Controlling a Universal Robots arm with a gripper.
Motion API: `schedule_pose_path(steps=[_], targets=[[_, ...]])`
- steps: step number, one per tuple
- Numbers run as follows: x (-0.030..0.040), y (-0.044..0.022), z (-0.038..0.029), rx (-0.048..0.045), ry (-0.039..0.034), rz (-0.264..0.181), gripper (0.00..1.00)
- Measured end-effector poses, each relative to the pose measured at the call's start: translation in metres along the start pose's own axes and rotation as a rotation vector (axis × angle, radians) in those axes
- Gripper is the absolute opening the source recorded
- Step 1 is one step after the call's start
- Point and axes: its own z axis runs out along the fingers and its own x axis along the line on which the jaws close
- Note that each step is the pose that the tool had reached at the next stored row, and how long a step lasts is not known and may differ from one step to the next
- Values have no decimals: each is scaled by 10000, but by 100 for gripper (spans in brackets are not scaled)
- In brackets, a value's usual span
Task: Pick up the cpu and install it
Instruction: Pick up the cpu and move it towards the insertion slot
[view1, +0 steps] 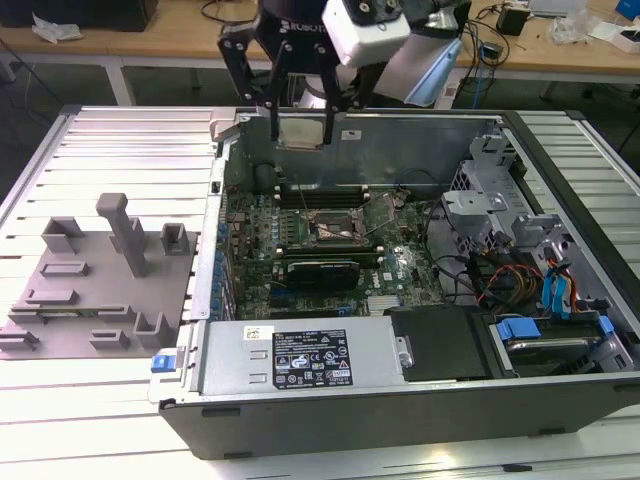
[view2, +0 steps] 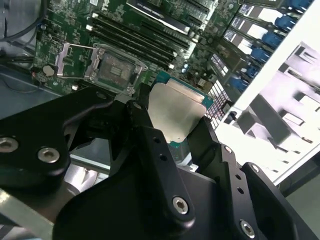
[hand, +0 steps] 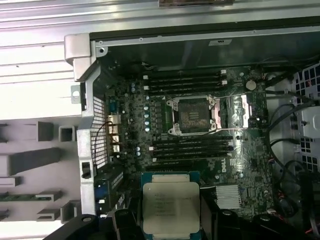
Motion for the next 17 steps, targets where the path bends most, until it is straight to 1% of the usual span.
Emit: schedule_pose_path(steps=[2,6,9,11,12,16,17], targets=[[-37,1,46,1,21,1,55],[-80,2,116,5,46,3,55],[-111,6,184,5,61,3,55],[-127,24,225,6,70,3,55],[-142,43,263,6,78,4,55],[-174,82,341,7,92,5,55],[-189,98,370,7,98,5,55]])
